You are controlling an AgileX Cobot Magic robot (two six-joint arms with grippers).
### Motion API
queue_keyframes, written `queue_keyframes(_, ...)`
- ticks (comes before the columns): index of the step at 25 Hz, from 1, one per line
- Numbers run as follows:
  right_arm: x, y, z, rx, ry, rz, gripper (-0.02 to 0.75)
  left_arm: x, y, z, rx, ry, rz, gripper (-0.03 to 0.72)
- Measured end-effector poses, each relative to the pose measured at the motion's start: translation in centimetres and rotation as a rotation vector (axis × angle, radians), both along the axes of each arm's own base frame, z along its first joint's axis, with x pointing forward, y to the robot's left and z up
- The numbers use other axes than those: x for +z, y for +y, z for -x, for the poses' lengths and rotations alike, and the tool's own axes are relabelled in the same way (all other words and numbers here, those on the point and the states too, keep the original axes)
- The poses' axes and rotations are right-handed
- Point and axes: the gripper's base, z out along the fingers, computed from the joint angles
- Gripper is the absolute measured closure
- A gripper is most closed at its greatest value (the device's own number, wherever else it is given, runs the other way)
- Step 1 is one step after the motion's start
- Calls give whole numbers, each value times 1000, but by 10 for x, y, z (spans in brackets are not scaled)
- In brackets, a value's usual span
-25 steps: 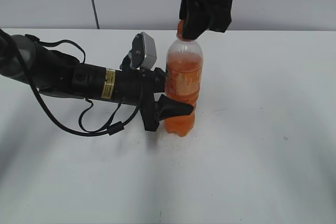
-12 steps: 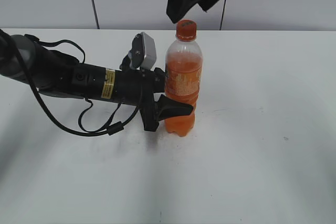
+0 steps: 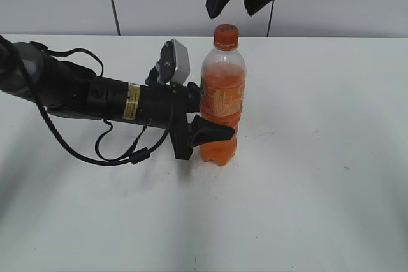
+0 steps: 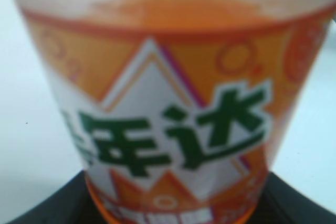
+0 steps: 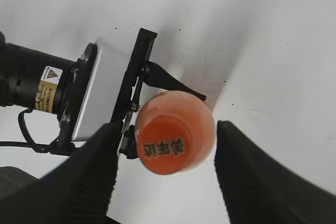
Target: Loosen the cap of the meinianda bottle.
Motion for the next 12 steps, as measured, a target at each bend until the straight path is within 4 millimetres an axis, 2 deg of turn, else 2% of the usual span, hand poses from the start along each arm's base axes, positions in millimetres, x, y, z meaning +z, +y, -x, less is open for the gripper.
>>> queue_keyframes(8, -21, 4, -7, 2, 65, 48, 306, 0, 0, 0, 0, 0, 0, 291)
queue_keyframes(12, -28, 7, -9, 1, 83, 52, 354, 0, 0, 0, -1, 0, -1, 291)
